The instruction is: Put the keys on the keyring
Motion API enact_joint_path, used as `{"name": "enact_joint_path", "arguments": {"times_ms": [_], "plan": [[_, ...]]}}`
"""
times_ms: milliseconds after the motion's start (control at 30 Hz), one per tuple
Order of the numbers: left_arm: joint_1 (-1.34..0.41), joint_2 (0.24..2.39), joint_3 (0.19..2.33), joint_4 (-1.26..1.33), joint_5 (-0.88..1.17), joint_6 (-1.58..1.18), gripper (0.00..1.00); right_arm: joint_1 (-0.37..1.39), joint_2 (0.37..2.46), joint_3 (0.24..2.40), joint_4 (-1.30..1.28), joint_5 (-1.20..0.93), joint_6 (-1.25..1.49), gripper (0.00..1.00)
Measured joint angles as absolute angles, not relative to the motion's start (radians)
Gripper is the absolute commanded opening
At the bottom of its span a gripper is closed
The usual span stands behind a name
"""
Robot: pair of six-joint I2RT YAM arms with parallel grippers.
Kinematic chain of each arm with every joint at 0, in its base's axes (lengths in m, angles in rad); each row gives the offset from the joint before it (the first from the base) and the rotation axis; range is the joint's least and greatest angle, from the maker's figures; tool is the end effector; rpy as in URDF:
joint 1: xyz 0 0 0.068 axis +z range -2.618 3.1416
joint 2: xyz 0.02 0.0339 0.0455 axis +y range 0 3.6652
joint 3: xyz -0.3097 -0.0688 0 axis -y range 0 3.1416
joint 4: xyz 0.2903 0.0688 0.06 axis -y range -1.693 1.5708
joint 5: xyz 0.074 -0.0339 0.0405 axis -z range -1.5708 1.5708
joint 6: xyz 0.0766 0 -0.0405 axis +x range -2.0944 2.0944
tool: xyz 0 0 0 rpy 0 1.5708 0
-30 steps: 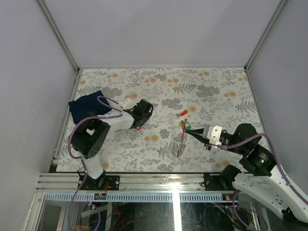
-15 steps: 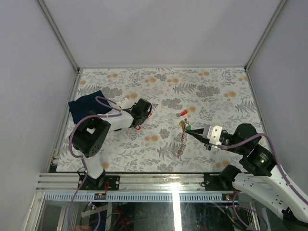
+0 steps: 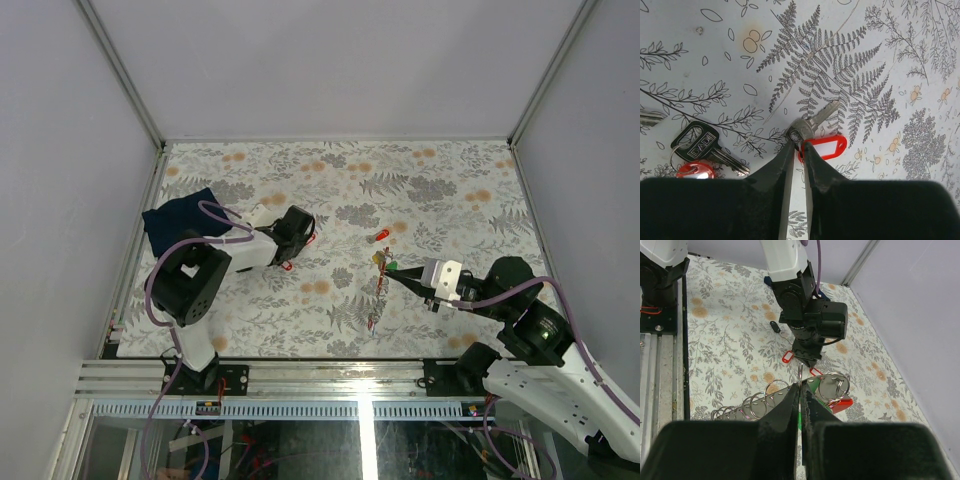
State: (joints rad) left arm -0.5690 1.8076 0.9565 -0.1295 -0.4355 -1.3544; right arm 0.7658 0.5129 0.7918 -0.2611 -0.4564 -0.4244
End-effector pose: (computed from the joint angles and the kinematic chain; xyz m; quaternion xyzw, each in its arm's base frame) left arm 0.3619 -0.1931 0.1166 -0.4155 0.8390 -0.1146 0.3320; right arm 0.0887 0.1321 0.4056 -0.5163 0.4748 0.2743 0.6578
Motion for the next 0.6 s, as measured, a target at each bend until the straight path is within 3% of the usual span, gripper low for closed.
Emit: {"name": "enact_joint_path", "arguments": {"times_ms": [200,600], "plan": [[-0.57,1.805,0.962,-0.151,-0.442,-1.319,0.0,0.766,0.513,0.791,-0.261,-0.456,-0.421,0.0],[-0.576,1.587,0.925,-0.134,-0.426,-0.999,0.0,0.766,0.514,0.792,-0.26,-0.424,-0.405,0.0]]}}
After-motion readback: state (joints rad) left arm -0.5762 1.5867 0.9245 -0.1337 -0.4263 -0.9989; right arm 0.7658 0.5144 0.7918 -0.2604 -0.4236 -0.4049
